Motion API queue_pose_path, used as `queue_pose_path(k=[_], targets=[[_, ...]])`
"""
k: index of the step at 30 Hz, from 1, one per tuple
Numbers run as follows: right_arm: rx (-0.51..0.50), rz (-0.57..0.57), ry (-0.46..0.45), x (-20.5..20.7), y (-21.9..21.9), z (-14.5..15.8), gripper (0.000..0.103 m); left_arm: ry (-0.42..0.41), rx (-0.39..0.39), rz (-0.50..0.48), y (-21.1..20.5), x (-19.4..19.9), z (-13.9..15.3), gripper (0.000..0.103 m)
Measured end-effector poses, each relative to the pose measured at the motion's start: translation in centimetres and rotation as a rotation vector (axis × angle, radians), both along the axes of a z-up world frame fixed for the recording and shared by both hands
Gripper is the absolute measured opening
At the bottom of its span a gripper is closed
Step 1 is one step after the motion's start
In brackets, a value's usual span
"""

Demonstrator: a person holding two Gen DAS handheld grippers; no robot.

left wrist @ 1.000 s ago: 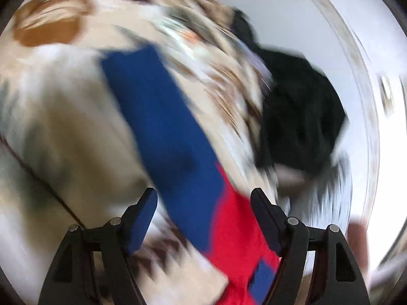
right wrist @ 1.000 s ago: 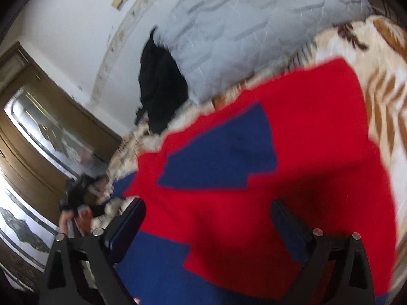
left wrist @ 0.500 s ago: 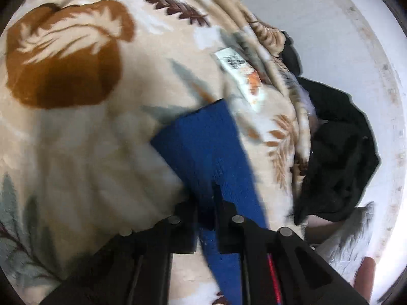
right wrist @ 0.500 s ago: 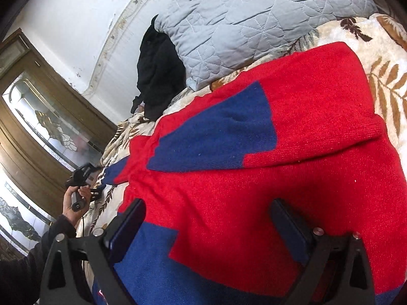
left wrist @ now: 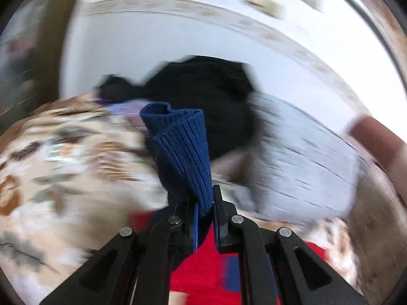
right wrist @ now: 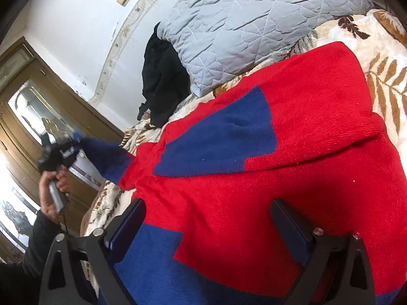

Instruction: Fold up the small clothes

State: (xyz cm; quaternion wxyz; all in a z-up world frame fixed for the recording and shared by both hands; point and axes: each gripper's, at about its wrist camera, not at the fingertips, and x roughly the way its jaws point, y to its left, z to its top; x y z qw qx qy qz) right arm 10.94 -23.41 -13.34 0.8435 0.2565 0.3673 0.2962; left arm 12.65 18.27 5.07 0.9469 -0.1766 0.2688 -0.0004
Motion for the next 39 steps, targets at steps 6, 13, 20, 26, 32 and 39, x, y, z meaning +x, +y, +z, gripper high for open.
queue_pose_path(k=[6,13,20,26,32,39], targets=[[0.082,-0.019,-0.008,-0.1,-1.1,0.0,0.099,0.039,-0.027,-0.261,-12.6,1.6,-1.0,0.009],[0.179,-0.044,-0.015,-0.2,-2.3,0.2,0.099,0.375,-0.023,-0.425,-20.3,5.2,-11.6,0.039],[0.215,-0.054,-0.015,0.0,-2.7,0.4,0.099,0.415,-0.069,-0.339,-14.0,3.6,-12.7,0.051],[0.273,-0.108,-0.011,-0.6,-4.2,2.9,0.100,0.302,-0.067,-0.173,-4.4,-1.6,-11.8,0.058],[0.176,-0.209,0.143,4.1,-4.8,3.4,0.099,0.319,-0.190,-0.015,3.8,-5.7,-15.1,0.059],[-0.130,-0.203,0.268,9.7,-2.4,2.0,0.070,0.279,-0.299,0.050,7.4,-6.8,-15.9,0.059]])
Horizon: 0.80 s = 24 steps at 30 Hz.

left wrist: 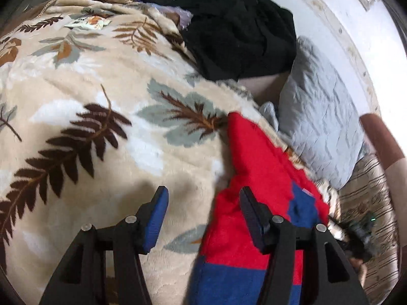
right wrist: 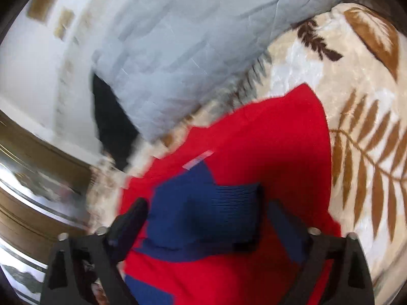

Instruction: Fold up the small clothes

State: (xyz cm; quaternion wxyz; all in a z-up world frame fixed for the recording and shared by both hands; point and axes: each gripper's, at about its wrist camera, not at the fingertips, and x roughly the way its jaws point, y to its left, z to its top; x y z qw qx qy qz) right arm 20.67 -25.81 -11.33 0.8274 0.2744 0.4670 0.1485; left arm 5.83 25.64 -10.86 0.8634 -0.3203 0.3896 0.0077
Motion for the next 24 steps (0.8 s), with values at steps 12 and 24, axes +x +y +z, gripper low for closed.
queue_pose_path(k=[12,24], targets=[[-0.514,0.119,-0.166,-0.7,5.2,6.2,0.012,-0.024,0.008,-0.016,-0.2,0.2,0.8,0.059],[-0.180,-0.048,-0.110,-1.5,-1.5,2.7,0.077,0.014,0.042,-0.088,-2.4,0.9,-0.2,0.059]])
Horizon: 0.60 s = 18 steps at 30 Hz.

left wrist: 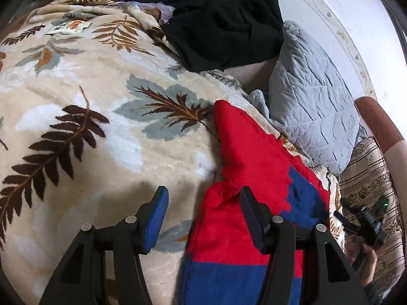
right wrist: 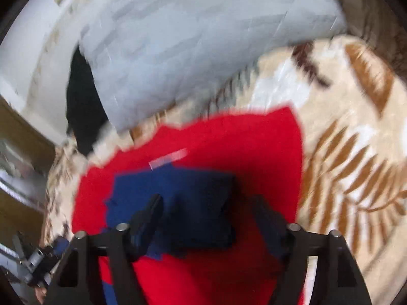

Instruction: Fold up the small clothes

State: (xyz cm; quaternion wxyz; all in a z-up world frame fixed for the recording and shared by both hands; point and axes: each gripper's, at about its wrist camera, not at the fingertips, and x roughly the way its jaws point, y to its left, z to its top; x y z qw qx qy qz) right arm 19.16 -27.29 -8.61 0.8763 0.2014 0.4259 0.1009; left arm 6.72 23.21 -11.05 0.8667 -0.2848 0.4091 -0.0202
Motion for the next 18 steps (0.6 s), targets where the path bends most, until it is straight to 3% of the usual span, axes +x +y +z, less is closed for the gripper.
queue_pose_path(k=[4,6,8,10,11,12,16,18], targets=[[0.160,0.064,-0.062,-0.8,0.4,2.1,0.077,0.007,0.005,-0.013,-0.4,0.1,-0.1,0.059],[0.275,0.149,-0.021,-0.7,1.7,0.9,0.077,0.010,0.010,-0.021,-0.6,0.1,-0.2,0.059],[0.272,0.173,0.052,-0.1,2.3,-1.5,0.077,0.011,0.012,-0.028,-0.6,0.1,-0.2,0.059],[0.270,0.111,0.134,0.4,1.6,-4.1,0.076,0.013,0.009,-0.038,-0.6,0.0,-0.1,0.059],[0.317,0.085,0.145,0.4,0.9,-4.8,0.075,0.014,0.009,-0.041,-0.6,0.0,-0.1,0.059],[0.360,0.064,0.119,-0.2,0.4,-4.3,0.076,0.013,0.010,-0.045,-0.6,0.0,-0.1,0.059],[0.335,0.144,0.029,-1.1,1.1,-2.0,0.078,0.028,0.013,-0.079,-1.4,0.2,-0.4,0.059],[0.261,0.124,0.134,0.1,1.0,-4.3,0.078,0.041,0.029,-0.111,-1.9,0.1,-0.6,0.059]])
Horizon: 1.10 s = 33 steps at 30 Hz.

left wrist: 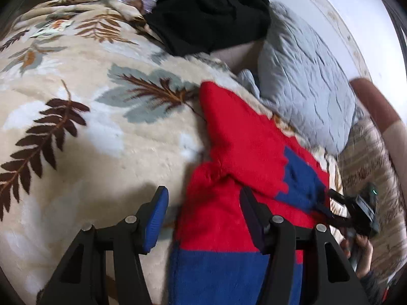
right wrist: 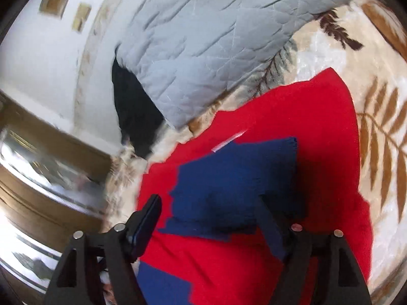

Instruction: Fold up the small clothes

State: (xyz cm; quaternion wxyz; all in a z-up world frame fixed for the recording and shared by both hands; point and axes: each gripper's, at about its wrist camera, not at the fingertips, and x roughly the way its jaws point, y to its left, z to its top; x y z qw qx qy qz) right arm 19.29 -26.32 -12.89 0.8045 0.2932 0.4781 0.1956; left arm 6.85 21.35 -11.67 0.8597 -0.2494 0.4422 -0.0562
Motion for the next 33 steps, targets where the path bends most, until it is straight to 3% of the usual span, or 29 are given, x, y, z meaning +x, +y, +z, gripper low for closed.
queue_pose_path(k=[2,9,15,21,25,31,33], targets=[[0.066,-0.037,-0.002,-0.3,-0.7,-0.2,0.077,0.018,0.015,-0.025,-0.3,-0.4,-0.4,0.059],[-0.010,0.027,-0.125,-7.8,-2.2,5.8,0.078,0.077,0.047,-0.094,-0.9,-3.7,-0.2,0.059],[-0.055,0.036,-0.025,-17.7,-5.7,4.2,0.078,0.101,0.090,-0.143,-1.6,-10.5,0.6,0.059],[0.046,-0.015,0.054,-25.3,-8.7,1.0,0.078,0.151,0.070,-0.164,-2.1,-16.4,-0.2,0.059],[0.084,0.005,0.115,-27.4,-8.4,-1.0,0.078,0.163,0.062,-0.162,-2.6,-19.5,-0.8,0.059],[0.111,0.016,0.129,-29.1,-7.9,-1.4,0.077,0.165,0.032,-0.162,-3.7,-22.1,-0.4,0.059],[0.117,0.017,0.137,-29.2,-7.6,-1.9,0.072,0.190,0.035,-0.164,-3.8,-22.1,-1.0,0.059]])
